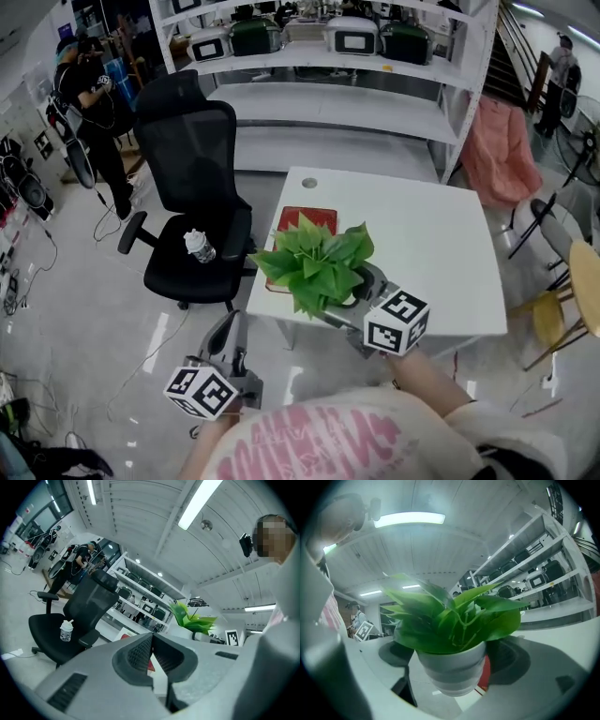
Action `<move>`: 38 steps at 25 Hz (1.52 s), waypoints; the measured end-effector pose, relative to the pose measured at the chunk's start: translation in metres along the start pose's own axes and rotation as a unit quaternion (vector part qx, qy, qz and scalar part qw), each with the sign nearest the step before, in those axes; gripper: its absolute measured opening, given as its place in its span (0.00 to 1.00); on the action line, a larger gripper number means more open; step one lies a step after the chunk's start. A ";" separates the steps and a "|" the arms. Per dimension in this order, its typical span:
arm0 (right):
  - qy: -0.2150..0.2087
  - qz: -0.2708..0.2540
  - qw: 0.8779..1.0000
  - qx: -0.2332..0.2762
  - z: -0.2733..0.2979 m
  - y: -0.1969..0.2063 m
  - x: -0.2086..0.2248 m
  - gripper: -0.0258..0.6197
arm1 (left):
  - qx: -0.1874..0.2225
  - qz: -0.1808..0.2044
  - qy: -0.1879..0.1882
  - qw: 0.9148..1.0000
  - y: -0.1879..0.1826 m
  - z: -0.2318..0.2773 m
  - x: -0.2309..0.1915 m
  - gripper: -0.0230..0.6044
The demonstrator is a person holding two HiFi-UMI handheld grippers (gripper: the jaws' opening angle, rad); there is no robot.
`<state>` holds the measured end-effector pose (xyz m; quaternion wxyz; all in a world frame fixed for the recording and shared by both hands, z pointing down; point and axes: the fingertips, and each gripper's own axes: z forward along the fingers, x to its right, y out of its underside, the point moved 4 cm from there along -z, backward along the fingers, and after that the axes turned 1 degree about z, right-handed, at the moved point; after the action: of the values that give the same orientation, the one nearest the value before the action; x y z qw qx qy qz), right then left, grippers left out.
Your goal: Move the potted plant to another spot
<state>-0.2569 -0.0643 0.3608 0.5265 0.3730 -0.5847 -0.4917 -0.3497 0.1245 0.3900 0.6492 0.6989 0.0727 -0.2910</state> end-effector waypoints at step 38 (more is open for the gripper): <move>-0.099 -0.030 0.978 -0.179 0.143 0.132 -0.012 0.81 | -0.059 -0.115 -0.109 0.986 0.072 -0.008 -0.093 0.04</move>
<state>-0.3850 0.0045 0.4906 0.5092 0.2395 -0.5248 -0.6387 -0.3895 0.1473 0.4987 0.6559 0.6102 0.0980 -0.4335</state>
